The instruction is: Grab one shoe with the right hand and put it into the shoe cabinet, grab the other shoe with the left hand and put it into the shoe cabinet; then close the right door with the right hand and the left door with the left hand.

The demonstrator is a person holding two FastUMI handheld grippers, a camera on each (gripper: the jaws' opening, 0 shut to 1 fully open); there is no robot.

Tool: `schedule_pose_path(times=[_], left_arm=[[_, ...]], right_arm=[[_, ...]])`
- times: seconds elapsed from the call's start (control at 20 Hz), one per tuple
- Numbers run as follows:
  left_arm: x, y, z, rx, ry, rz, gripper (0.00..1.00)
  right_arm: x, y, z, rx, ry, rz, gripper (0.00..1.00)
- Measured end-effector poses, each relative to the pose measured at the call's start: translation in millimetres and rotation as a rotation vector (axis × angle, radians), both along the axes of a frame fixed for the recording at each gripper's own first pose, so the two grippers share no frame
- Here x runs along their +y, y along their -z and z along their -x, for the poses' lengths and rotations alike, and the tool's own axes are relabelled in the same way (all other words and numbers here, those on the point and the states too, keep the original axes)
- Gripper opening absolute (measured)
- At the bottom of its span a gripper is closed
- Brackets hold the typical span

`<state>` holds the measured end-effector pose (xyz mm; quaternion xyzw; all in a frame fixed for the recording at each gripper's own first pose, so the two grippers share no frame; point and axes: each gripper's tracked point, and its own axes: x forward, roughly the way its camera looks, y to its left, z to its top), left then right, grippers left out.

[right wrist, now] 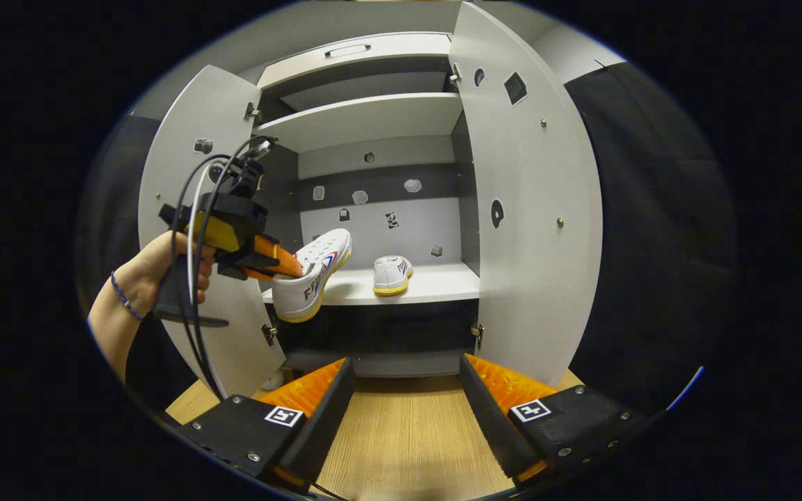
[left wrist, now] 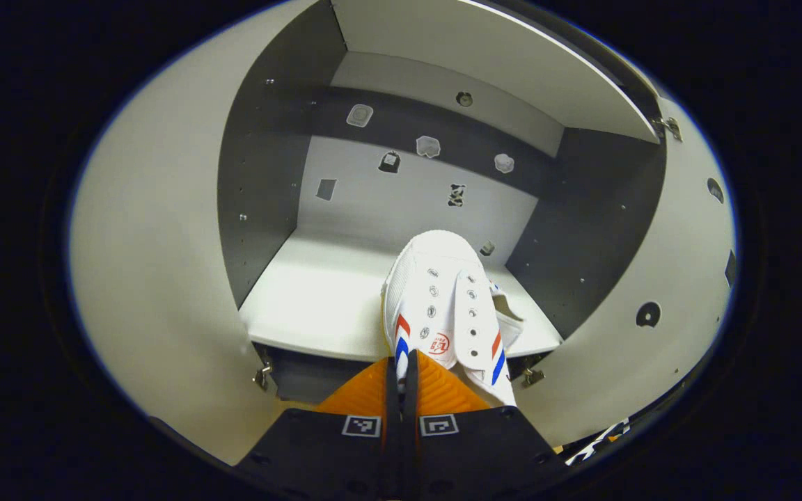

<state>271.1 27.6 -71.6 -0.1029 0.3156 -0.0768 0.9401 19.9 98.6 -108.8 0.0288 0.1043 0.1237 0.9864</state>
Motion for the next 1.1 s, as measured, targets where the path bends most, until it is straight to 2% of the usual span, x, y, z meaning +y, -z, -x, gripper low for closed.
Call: schedule_pose_path(times=[0.1, 0.25, 0.4, 0.55, 0.65, 0.75, 0.8, 0.85, 0.9, 1.1], left_arm=[[-2, 13, -49, 0.028, -0.017, -0.035, 0.06], [2, 40, -89, 0.105, -0.031, -0.084, 0.06], [-6, 69, -113, 0.201, -0.049, -0.026, 0.06], [-5, 87, -123, 0.255, -0.059, -0.06, 0.06], [-13, 83, -125, 0.234, -0.041, -0.047, 0.07], [-6, 69, -124, 0.176, -0.057, -0.078, 0.43], [0, 59, -122, 0.136, -0.06, -0.116, 0.8], [9, 44, -120, 0.084, -0.065, -0.169, 0.85], [14, 29, -117, 0.034, -0.074, -0.201, 0.97], [19, -38, -75, -0.172, -0.101, -0.198, 0.99]], right_arm=[[-4, -5, 0, -0.017, 0.009, 0.003, 0.93], [-11, -9, -1, -0.032, 0.024, 0.001, 0.93], [-17, -11, 0, -0.036, 0.033, -0.012, 0.93], [-22, -8, -1, -0.033, 0.044, -0.003, 0.93], [-24, -6, -1, -0.027, 0.049, -0.003, 0.93], [-24, -4, -2, -0.017, 0.045, -0.008, 0.93], [-25, -4, -3, -0.014, 0.043, -0.008, 0.93], [-25, -5, -4, -0.016, 0.038, -0.006, 0.93], [-25, -7, -4, -0.02, 0.034, -0.002, 0.93], [-25, -19, 5, -0.042, -0.009, -0.001, 0.93]])
